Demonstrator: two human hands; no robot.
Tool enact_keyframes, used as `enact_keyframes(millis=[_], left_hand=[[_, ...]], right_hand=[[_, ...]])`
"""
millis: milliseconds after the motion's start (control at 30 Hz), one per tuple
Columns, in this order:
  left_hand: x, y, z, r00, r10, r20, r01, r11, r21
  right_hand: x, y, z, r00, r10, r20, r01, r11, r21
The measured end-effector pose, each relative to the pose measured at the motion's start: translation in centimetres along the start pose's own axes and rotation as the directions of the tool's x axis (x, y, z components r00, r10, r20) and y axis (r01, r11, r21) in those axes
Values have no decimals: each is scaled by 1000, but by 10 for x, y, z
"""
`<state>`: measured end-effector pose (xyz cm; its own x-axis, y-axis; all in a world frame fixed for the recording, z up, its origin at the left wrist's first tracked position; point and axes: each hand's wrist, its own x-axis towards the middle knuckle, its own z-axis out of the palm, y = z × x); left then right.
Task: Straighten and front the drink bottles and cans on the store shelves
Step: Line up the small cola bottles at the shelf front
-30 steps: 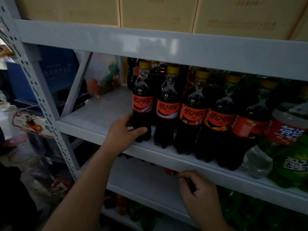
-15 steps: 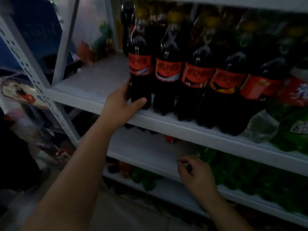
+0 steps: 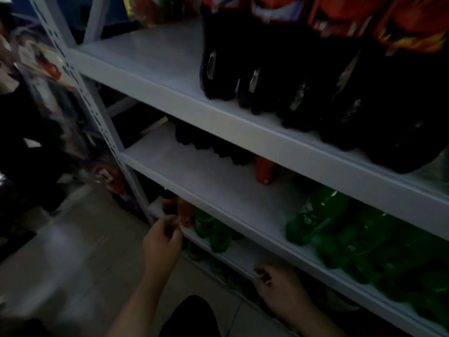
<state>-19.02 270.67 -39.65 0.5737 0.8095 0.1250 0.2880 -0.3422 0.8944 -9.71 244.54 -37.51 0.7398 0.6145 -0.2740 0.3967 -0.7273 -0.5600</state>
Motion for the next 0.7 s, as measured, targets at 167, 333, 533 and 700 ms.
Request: enact_keyframes(millis=[167, 333, 533, 700], left_hand=[[3, -92, 60, 950, -164, 264, 112, 973, 203], [1, -174, 129, 918, -142, 370, 59, 972, 228], [-17, -243, 201, 955, 12, 295, -36, 997, 75], [-29, -271, 238, 987, 119, 110, -122, 992, 22]], right_hand=[[42, 41, 62, 1000, -8, 13, 8, 999, -38], [111, 87, 139, 993, 66, -96, -54, 991, 122], [188, 114, 214, 964, 52, -261, 82, 874, 479], [227, 127, 249, 921, -13, -390, 228, 830, 510]])
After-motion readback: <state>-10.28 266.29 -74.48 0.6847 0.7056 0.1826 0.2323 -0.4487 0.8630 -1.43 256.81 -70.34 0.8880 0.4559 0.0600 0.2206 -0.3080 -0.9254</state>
